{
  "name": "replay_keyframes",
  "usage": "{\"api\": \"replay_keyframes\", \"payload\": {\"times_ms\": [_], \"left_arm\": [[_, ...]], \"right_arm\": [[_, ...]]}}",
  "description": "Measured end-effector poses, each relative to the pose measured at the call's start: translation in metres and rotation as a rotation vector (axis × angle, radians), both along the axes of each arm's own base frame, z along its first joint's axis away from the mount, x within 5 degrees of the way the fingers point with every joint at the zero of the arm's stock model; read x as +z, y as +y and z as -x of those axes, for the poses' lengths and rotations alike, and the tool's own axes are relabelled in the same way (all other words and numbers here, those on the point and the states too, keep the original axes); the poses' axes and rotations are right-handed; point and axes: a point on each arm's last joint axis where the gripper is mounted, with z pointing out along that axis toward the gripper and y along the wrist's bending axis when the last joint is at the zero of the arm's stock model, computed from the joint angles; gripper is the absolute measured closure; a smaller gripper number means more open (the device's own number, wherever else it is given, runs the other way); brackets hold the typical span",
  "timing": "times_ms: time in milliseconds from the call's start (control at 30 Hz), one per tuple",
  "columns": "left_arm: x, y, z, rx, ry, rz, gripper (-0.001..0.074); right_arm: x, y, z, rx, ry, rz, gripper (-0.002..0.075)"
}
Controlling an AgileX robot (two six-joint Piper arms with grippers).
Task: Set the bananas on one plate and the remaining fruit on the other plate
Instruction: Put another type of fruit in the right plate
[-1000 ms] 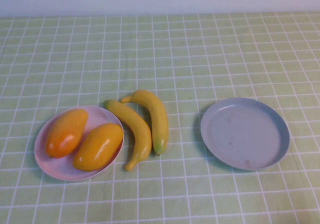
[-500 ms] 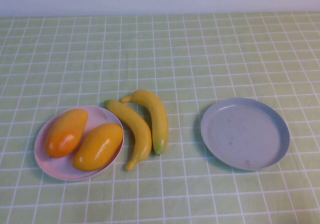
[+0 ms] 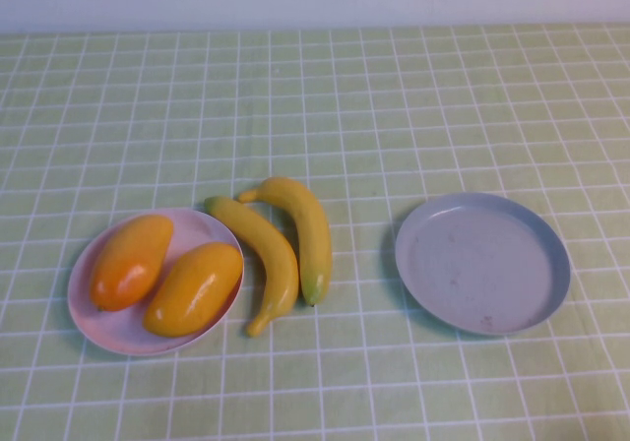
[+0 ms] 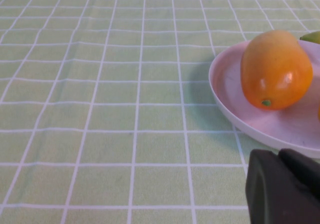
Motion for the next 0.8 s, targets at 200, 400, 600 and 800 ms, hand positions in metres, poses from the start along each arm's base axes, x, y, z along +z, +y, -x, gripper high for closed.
{"api": "replay_keyframes", "payload": {"times_ms": [200,400,600,800], "left_arm": [[0.0,0.0,0.0,0.0,0.0,-0.002,0.0731],[0.0,0.0,0.0,-0.001,0.0,-0.002,0.0731],[0.0,0.0,0.0,0.001,0.0,0.002,0.0732],[0.0,0.0,0.0,0.001,0.0,0.002,0.0732]], "right_arm": [[0.001,0.0,0.0,-0.002,-0.014,-0.001,0.0742],[0.016,0.002,-0.003,-0.026,-0.153,-0.202,0.0742],[0.026,0.001,-0.004,-0.071,-0.233,-0.515,0.0742],[0.044,0.012,-0.002,0.005,-0.115,-0.613,0.0742]]}}
